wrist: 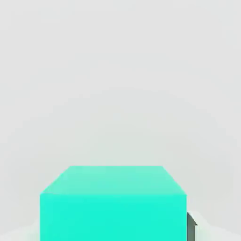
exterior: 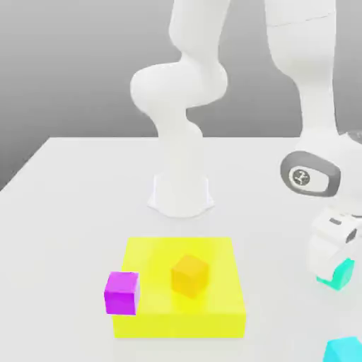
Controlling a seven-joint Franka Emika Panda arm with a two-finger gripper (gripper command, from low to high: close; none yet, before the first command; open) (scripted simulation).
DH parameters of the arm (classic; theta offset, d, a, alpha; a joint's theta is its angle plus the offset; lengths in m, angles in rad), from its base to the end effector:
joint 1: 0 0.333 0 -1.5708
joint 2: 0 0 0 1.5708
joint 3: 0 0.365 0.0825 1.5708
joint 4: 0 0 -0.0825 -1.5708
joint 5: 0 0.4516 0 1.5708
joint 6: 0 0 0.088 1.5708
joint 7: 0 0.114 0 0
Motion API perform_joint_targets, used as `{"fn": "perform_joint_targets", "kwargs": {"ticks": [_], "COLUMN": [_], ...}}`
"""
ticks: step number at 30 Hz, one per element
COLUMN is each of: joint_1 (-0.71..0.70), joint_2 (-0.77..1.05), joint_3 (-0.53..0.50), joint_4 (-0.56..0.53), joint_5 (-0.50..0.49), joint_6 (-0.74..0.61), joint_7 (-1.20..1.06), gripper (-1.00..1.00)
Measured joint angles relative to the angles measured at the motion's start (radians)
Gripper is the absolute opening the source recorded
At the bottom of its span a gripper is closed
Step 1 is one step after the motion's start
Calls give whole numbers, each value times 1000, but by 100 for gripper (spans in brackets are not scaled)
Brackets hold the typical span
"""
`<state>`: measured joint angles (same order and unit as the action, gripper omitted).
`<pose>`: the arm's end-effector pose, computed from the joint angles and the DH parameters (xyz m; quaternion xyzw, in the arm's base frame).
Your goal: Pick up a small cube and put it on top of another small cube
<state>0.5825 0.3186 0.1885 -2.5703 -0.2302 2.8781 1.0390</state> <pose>0.3244 0.3437 0.1254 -0.9996 0.0274 -0.0007 0.0001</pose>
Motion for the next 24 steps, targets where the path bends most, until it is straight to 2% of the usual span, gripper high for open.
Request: {"fn": "perform_joint_targets", "kwargs": {"ticks": [4,16,19,20,24], "joint_1": [-34,-195,-201,-198,-198], "joint_2": [-125,9,98,133,133], "joint_3": [46,-79,-95,-101,-101], "joint_4": [-15,397,431,434,434], "joint_5": [103,176,166,161,161], "joint_6": [-106,-380,-324,-294,-294], "joint_7": [-77,-155,-151,-148,-148], "gripper": [-100,-100,-100,100,100]}}
